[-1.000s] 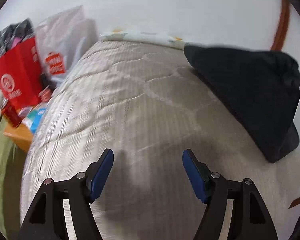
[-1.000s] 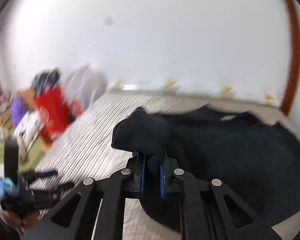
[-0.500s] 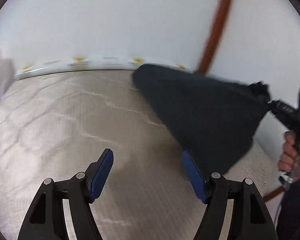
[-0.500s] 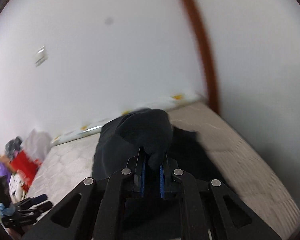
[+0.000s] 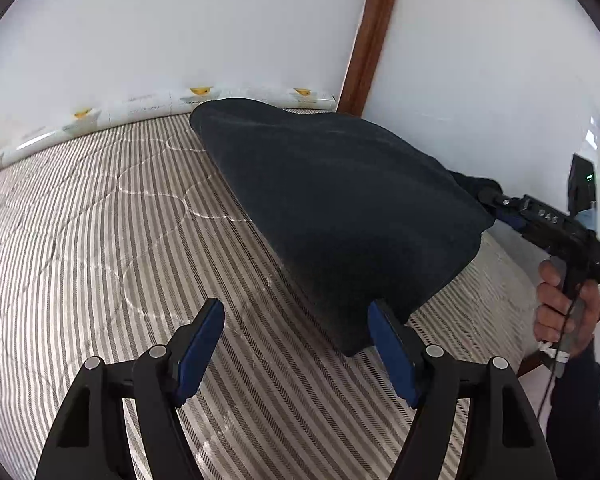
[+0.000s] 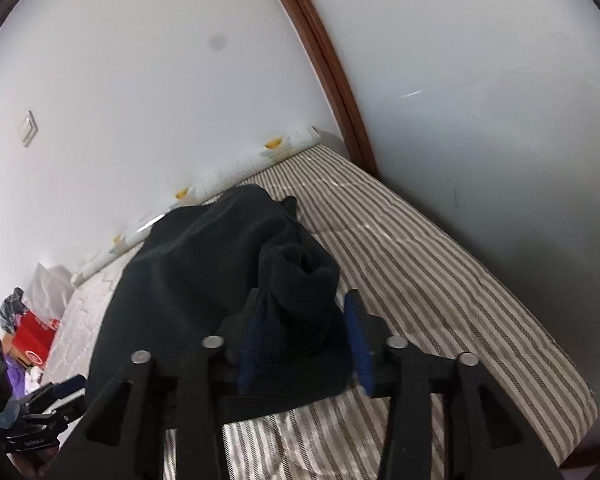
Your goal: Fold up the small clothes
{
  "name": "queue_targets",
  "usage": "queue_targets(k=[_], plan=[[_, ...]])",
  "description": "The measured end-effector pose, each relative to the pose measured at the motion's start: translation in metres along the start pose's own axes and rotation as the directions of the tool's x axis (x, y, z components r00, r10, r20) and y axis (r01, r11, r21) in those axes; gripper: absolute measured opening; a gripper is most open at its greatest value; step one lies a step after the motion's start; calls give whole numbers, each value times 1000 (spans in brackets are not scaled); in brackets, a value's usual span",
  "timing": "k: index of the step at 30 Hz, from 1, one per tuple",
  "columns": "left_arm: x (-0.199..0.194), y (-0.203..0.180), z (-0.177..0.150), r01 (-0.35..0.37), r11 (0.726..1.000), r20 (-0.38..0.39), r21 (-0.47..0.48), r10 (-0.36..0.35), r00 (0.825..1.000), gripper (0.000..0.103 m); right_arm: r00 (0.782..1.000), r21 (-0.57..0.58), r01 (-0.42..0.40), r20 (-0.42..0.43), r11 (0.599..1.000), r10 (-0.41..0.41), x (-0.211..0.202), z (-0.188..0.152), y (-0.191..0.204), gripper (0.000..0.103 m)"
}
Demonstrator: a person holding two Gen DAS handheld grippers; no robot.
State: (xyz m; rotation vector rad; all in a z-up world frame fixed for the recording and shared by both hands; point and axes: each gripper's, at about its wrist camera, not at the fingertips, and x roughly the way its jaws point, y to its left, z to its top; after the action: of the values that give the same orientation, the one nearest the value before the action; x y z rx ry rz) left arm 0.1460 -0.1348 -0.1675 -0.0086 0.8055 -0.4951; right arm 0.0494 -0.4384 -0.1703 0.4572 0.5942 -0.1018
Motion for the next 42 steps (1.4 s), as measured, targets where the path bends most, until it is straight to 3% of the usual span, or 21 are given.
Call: queue_targets(k=[4, 7, 9, 15, 16, 19, 21, 25, 32, 42], plan=[[-7, 0, -7, 32, 999, -15, -24, -32, 999, 72, 999, -9, -18, -43, 1000, 18, 16, 0, 2, 44], [-9, -10, -9, 23, 1000, -12, 13, -23, 1000, 72, 997, -18, 36, -67, 999, -37, 29, -2, 6, 43], [-2, -20, -9, 15, 999, -27, 50, -14, 1000, 72, 996, -8, 47, -79, 999, -48, 34, -5, 4, 29], [24, -45, -4, -26, 992, -32, 124, 31, 999, 71, 995, 15, 49, -90, 999, -47, 34, -10, -2, 29], [29, -47, -3, -41, 991, -29, 128, 45, 999, 69, 994, 17, 53, -95, 998, -51, 34, -9, -2, 29], [33, -47, 1, -80, 989, -14, 127, 82, 997, 47, 993, 47, 53, -109, 997, -48, 39, -9, -3, 30], [32, -42, 4, -75, 990, -1, 116, 76, 997, 29, 993, 51, 46, -115, 998, -40, 42, -8, -3, 23], [18, -28, 5, -85, 991, 46, 102, 80, 996, 18, 995, 13, 19, -101, 1000, -17, 43, -8, 8, 14], [-15, 42, 4, -125, 992, 86, -21, 126, 988, 16, 987, -8, -55, -149, 998, 53, 63, -14, 59, 12], [-76, 159, -34, -224, 960, 90, -166, 241, 966, 16, 946, -101, -240, -248, 966, 209, 105, -42, 202, 12]])
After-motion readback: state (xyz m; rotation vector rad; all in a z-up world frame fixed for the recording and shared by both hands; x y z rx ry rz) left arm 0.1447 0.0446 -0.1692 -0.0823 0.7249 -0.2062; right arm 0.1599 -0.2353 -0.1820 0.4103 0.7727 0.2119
